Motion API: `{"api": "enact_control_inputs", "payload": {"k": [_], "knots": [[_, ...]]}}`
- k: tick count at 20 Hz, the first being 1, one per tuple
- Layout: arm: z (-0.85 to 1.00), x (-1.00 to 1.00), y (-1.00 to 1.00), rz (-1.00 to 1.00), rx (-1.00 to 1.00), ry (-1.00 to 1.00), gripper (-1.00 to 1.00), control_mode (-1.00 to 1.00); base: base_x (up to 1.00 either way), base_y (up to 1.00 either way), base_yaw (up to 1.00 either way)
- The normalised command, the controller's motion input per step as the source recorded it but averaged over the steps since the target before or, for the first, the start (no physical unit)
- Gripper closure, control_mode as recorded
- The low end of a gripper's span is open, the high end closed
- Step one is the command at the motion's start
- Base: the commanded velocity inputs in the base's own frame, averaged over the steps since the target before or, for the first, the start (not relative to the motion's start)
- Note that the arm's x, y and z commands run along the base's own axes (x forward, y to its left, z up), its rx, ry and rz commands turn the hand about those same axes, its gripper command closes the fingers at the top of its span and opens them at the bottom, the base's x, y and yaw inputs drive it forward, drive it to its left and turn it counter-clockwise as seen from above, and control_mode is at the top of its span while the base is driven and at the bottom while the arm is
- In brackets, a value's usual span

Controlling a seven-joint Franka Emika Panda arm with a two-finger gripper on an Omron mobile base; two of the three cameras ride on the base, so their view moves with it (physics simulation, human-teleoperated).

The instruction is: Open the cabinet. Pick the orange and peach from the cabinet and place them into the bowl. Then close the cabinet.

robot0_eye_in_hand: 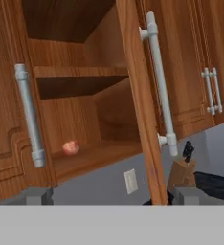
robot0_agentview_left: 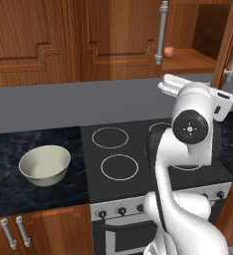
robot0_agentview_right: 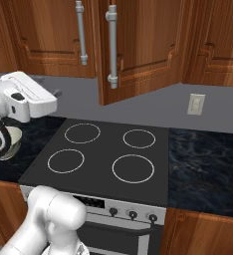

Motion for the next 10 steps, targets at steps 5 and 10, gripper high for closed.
{"api": "enact_control_inputs", "payload": {"k": [5, 10], "knots": [[-0.15, 0.98, -0.45, -0.11, 0.00, 0.01, -1.00, -1.00, 0.00, 0.00, 0.00], [-0.10, 0.98, -0.36, -0.09, 0.00, 0.06, -1.00, -1.00, 0.00, 0.00, 0.00]]}}
